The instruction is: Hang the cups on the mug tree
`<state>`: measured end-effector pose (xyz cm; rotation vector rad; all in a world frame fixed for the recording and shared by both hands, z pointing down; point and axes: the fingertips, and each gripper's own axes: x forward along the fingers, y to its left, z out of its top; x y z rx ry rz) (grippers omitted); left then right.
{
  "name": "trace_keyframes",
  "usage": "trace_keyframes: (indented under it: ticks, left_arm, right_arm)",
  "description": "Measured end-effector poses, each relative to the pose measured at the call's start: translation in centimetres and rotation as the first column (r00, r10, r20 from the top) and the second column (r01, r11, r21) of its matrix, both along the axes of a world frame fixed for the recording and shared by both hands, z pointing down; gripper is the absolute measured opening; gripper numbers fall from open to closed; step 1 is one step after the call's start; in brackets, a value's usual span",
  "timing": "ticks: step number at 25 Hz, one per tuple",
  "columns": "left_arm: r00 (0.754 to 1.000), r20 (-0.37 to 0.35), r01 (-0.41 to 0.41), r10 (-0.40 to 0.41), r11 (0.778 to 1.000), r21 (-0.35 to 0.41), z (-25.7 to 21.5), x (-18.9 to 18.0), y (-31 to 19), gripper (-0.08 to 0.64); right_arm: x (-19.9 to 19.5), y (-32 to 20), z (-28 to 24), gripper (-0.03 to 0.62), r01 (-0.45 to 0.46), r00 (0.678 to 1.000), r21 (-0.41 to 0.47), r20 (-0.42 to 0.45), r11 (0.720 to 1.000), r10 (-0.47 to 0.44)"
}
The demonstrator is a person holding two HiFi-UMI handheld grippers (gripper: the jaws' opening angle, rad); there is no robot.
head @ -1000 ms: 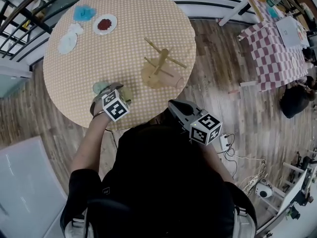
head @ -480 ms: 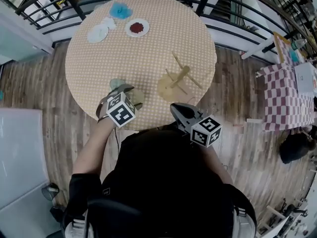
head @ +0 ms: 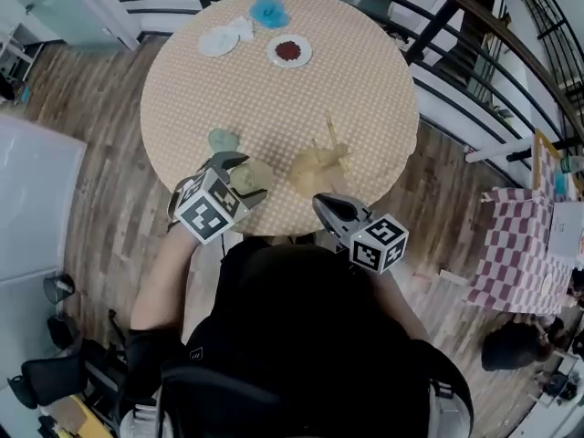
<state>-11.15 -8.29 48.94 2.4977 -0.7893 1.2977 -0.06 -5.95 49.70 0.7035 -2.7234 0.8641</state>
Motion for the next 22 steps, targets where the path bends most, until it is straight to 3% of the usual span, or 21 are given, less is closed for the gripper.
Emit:
trace_keyframes:
  ticks: [7, 12, 22]
  left_arm:
    - [0.995, -0.051, 0.088, -0.087, 0.996, 0.024, -3.3, 1.0, 1.2, 0.304]
    - [0.992, -0.111, 0.057, -0.052, 0.998, 0.041, -5.6, 2.0, 2.0, 0.304]
    - [0.990, -0.112, -0.072, 0.085, 0.990, 0.122, -10.2, 3.9, 0.2, 0.304]
  right_arm:
    - [0.3, 0.2, 0.5, 0.015, 0.097, 0.995, -0.016, 0.030, 0.995, -0.097]
    - [0.5, -1.3, -0.4, 0.015, 0.037, 0.998, 0.018, 0.056, 0.999, -0.038]
    - [0.4, -3.5, -1.0, 0.015, -0.034, 0.995, 0.018, 0.092, 0.999, 0.032]
